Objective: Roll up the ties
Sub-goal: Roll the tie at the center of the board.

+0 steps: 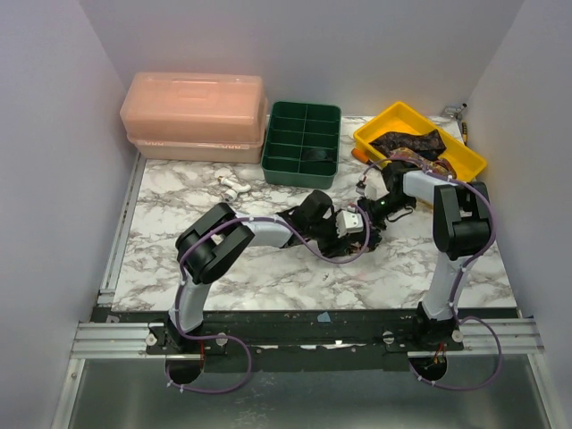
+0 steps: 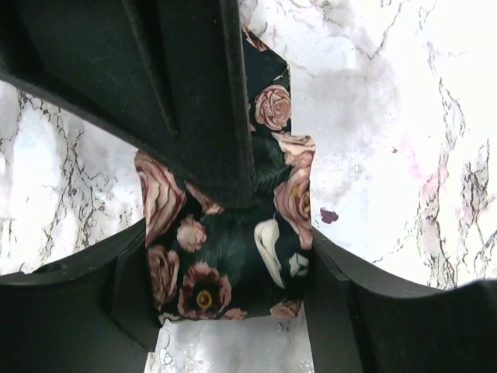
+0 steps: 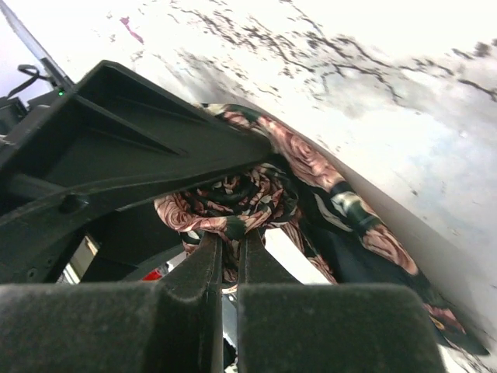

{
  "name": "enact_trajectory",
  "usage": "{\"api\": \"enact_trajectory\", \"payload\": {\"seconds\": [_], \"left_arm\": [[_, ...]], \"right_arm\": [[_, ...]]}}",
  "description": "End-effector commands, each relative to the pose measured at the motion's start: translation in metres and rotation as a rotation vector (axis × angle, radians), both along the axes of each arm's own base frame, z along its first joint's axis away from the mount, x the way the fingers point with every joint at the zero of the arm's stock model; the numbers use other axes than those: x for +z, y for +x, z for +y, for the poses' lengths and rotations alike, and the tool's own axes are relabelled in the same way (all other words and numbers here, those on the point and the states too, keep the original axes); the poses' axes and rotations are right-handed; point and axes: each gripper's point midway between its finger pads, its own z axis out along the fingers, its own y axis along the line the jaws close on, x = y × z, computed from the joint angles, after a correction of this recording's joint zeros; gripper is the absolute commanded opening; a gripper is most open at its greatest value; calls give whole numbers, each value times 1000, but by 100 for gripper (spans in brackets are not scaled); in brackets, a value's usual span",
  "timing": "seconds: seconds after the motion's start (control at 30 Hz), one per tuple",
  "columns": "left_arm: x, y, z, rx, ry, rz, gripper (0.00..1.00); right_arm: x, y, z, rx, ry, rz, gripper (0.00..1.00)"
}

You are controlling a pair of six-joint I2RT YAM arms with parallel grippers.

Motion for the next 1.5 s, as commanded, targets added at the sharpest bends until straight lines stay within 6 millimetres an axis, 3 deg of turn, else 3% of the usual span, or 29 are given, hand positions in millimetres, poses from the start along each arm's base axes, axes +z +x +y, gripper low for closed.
{"api": "enact_trajectory", "payload": {"seconds": [0.0, 0.37, 0.7, 0.83, 0.93, 1.03, 1.13, 1.23, 1.33, 1.47], "left_arm": [[-15, -22, 13, -41, 36, 100, 62], [24, -11, -22, -67, -158, 68, 66], [18, 7, -43, -43, -192, 29, 71], [0, 14, -46, -6, -137, 42, 58], [-19, 14, -36, 21, -59, 59, 33], [-40, 2, -10, 24, 35, 89, 17], [-51, -12, 14, 3, 81, 131, 12], [-59, -19, 26, -24, 114, 163, 8], [-62, -22, 28, -49, 122, 191, 6], [-59, -19, 24, -58, 108, 209, 5]], "right_arm": [[-74, 9, -75, 93, -467, -107, 0], [-91, 23, -108, 124, -656, -181, 0], [-101, 25, -104, 143, -642, -139, 1], [-94, 27, -87, 142, -556, -123, 1], [-76, 27, -67, 128, -435, -108, 1], [-47, 24, -52, 113, -302, -82, 20], [-11, 27, -52, 55, -173, -89, 48], [12, 38, -61, 11, -85, -128, 63], [14, 49, -63, -8, -59, -164, 76], [0, 63, -57, -59, -34, -162, 81]]}}
